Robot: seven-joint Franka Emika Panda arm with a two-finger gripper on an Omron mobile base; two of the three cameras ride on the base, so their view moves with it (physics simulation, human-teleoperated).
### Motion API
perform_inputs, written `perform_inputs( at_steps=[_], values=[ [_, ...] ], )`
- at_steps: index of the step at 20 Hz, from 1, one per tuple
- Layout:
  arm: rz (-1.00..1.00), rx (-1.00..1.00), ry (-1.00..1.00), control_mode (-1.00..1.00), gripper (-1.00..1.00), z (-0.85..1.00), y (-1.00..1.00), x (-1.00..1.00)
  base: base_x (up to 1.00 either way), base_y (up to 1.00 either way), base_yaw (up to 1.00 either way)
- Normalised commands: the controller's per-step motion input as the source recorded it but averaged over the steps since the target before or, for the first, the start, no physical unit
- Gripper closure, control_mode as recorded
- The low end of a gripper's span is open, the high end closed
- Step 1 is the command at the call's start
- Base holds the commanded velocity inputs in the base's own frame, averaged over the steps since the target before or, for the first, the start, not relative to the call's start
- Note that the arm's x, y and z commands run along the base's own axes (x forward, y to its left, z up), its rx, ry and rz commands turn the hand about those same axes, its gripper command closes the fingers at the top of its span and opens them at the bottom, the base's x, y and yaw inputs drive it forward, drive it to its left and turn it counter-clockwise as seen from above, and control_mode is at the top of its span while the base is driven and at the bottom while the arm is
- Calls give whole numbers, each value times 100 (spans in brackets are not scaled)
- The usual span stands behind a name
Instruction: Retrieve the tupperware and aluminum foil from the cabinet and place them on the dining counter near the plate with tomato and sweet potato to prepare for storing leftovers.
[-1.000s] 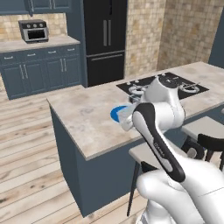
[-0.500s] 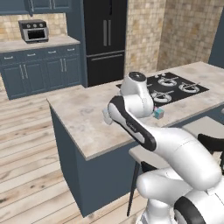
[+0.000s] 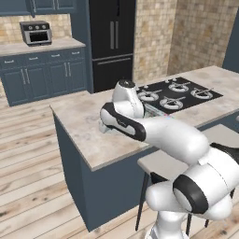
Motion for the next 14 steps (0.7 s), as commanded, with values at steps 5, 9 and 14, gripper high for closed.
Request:
perform_inputs(
  at_steps=[5,9,14],
  values=[
    [0,0,6,-100,100,-46,37,44,0,0,0],
    [0,0,2,-100,100,-43,28,45,0,0,0],
    [0,0,0,-100,100,-43,11,48,0,0,0]
  ],
)
